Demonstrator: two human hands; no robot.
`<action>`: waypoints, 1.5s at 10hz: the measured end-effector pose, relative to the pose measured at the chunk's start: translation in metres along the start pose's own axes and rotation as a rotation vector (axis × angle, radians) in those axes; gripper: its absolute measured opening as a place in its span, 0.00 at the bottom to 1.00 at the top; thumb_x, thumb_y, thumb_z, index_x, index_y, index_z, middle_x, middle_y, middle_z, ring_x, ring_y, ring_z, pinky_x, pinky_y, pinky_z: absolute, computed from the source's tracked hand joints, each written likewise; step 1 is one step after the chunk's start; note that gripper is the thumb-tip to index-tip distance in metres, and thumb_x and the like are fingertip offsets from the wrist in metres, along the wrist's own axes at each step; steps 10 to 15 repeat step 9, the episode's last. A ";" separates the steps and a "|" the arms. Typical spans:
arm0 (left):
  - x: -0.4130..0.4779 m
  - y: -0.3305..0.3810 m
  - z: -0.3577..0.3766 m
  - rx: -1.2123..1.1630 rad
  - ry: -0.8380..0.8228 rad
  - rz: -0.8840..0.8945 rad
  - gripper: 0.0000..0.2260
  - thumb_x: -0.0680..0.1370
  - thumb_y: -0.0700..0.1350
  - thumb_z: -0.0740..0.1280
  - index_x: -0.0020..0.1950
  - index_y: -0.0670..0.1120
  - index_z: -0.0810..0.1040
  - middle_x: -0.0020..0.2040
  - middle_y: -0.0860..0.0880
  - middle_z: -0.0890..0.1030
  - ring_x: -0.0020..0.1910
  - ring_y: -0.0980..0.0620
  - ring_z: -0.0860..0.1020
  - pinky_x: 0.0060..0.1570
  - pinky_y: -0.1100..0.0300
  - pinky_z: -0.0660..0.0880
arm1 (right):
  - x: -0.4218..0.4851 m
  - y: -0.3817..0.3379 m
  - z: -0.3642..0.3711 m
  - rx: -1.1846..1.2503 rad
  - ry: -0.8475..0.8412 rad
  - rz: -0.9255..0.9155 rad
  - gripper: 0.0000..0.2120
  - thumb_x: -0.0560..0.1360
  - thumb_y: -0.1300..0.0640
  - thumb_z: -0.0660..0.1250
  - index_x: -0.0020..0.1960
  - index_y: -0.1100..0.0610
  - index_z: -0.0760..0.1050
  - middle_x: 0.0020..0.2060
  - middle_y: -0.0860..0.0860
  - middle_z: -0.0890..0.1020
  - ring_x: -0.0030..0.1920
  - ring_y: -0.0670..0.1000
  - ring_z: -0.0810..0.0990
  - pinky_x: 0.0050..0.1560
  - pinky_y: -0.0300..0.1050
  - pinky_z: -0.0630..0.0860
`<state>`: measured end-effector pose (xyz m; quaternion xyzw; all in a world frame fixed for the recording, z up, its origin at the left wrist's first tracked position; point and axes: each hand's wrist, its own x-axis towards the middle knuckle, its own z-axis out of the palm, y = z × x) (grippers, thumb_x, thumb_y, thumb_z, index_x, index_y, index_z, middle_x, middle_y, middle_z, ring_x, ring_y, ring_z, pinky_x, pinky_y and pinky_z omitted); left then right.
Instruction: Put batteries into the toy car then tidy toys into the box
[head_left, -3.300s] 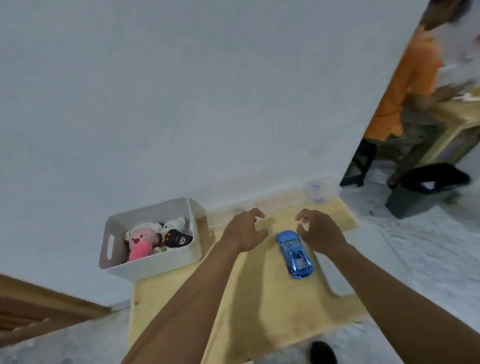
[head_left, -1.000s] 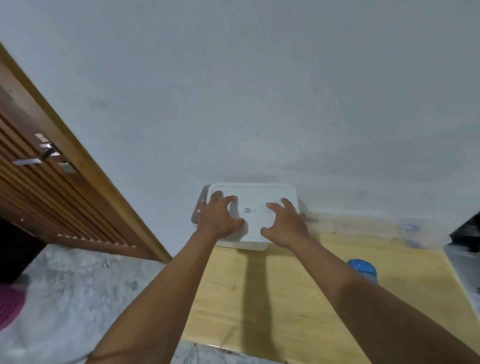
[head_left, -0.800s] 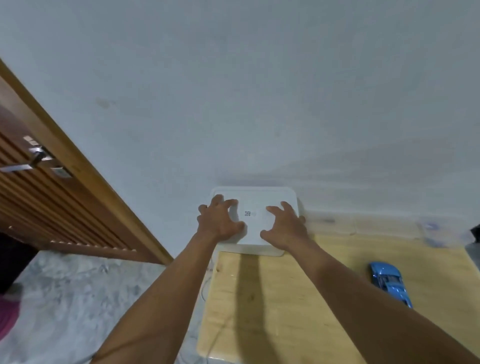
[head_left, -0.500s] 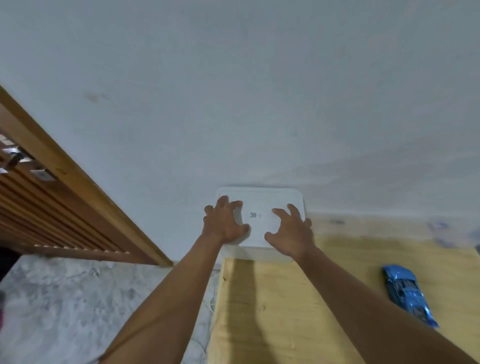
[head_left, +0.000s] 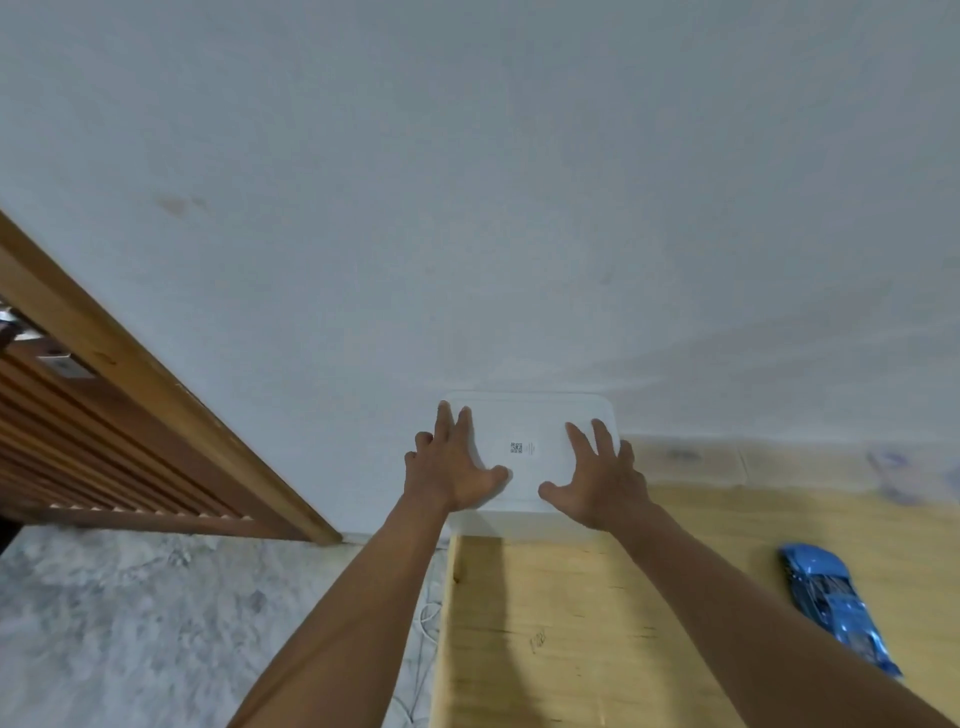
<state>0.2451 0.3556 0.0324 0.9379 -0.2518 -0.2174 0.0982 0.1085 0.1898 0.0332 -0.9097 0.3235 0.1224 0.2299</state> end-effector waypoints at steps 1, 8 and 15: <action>0.000 -0.002 0.001 0.009 -0.007 -0.005 0.49 0.72 0.72 0.63 0.84 0.55 0.43 0.84 0.53 0.36 0.78 0.37 0.58 0.70 0.40 0.63 | 0.000 0.011 0.007 -0.040 0.019 -0.045 0.48 0.69 0.28 0.58 0.81 0.40 0.39 0.82 0.46 0.38 0.81 0.62 0.41 0.77 0.66 0.53; -0.021 -0.014 0.008 0.070 0.046 0.051 0.36 0.82 0.69 0.50 0.84 0.56 0.41 0.84 0.48 0.36 0.83 0.37 0.41 0.77 0.34 0.51 | -0.012 0.041 -0.009 -0.192 0.130 -0.206 0.35 0.79 0.35 0.57 0.82 0.42 0.49 0.82 0.48 0.50 0.80 0.54 0.55 0.74 0.57 0.64; -0.033 -0.018 0.001 0.037 0.109 0.084 0.33 0.83 0.66 0.55 0.84 0.55 0.50 0.85 0.48 0.47 0.83 0.40 0.50 0.75 0.38 0.62 | -0.021 0.042 -0.045 -0.100 0.161 -0.298 0.34 0.79 0.40 0.63 0.81 0.43 0.56 0.81 0.49 0.58 0.80 0.52 0.58 0.75 0.51 0.63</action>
